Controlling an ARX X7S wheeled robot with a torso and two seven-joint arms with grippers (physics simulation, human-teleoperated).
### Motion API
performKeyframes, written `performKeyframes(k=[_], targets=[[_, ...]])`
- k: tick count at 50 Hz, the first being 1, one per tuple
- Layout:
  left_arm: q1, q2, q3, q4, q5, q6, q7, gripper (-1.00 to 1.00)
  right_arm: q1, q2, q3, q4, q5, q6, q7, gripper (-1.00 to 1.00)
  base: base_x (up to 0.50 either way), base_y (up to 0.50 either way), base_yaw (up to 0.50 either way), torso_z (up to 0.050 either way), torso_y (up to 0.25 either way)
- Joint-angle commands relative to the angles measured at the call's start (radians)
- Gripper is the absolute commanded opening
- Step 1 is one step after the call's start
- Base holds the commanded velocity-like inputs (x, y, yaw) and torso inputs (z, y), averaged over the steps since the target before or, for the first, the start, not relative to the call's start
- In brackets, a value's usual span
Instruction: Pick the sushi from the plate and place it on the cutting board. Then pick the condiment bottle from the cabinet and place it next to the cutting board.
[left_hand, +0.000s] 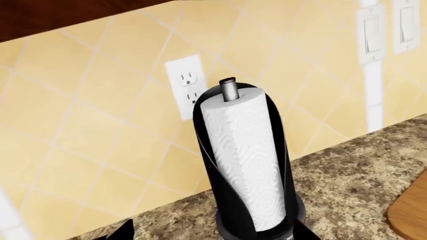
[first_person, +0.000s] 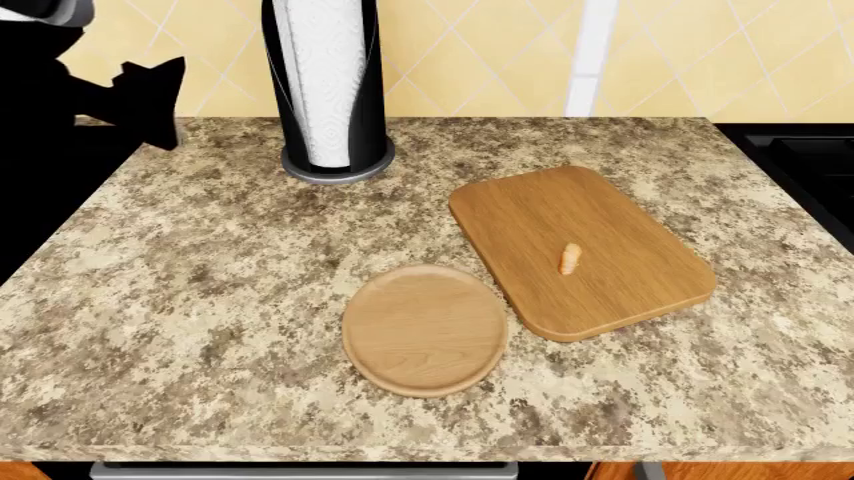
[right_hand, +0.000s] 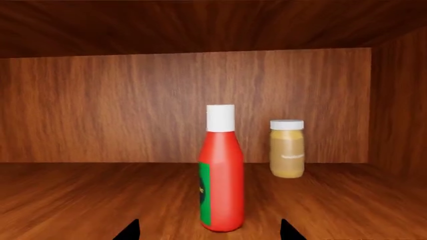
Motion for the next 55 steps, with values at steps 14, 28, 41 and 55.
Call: performKeyframes(k=[14, 28, 41, 55], targets=[[0.023, -0.016, -0.033, -0.117, 0.025, 0.043, -0.02, 1.0, 0.002, -0.029, 0.013, 0.035, -0.086, -0.058, 0.004, 1.0, 0.0, 0.0, 0.0, 0.0, 0.0], [0.022, -0.016, -0.063, -0.167, 0.03, 0.053, -0.042, 1.0, 0.002, -0.034, 0.016, 0.029, -0.066, -0.069, 0.041, 1.0, 0.0, 0.0, 0.0, 0.0, 0.0], [-0.012, 0.001, -0.067, -0.184, 0.027, 0.047, -0.054, 1.0, 0.002, -0.034, 0.016, 0.029, -0.066, -0.069, 0.041, 1.0, 0.0, 0.0, 0.0, 0.0, 0.0], [-0.067, 0.051, -0.031, -0.222, 0.025, 0.055, -0.04, 1.0, 0.002, -0.034, 0.016, 0.029, -0.066, -0.069, 0.041, 1.0, 0.06, 0.0, 0.0, 0.0, 0.0]])
